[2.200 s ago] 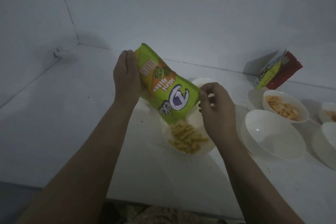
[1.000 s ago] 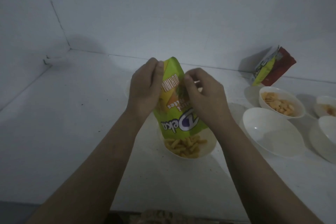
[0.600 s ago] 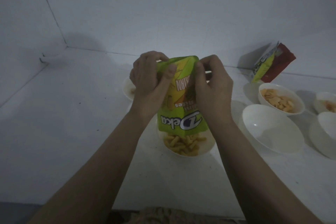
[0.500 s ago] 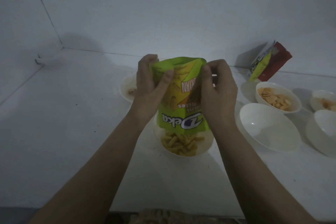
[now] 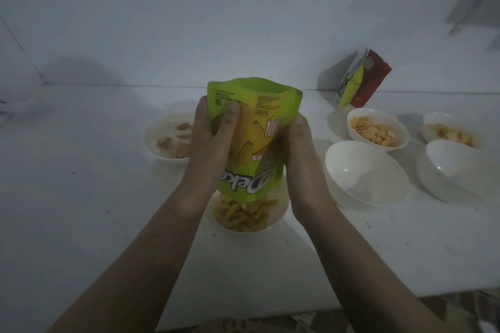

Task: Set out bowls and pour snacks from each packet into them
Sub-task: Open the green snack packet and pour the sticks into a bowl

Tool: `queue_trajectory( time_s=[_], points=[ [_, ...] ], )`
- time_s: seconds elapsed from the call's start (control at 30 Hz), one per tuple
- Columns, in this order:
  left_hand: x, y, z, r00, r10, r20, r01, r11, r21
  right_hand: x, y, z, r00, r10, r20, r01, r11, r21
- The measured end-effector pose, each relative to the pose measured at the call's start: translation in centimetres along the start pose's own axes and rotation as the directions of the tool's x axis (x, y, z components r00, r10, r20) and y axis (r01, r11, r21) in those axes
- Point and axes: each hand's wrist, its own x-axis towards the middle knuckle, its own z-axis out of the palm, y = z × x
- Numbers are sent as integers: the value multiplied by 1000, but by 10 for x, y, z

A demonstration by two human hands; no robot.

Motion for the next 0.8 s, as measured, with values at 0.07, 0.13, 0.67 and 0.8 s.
queue_trajectory(
  time_s=[0.07,0.13,0.67,0.8],
  points=[
    [1,1,0,1000,14,14,-14,999,-32,1,-1,-2,999,-34,-40,35,999,13],
    [2,3,-2,1000,6,30,-4,998,-62,3,-2,-3,1000,-16,1,16,999,43],
    [12,-5,-27,987,-120,106,131,986,-106,16,-21,-5,999,-33,0,32,974,222],
    [12,-14,-41,944,-205,257,211,978,6,22,-26,-6,997,-68,-41,77,958,278]
  ],
)
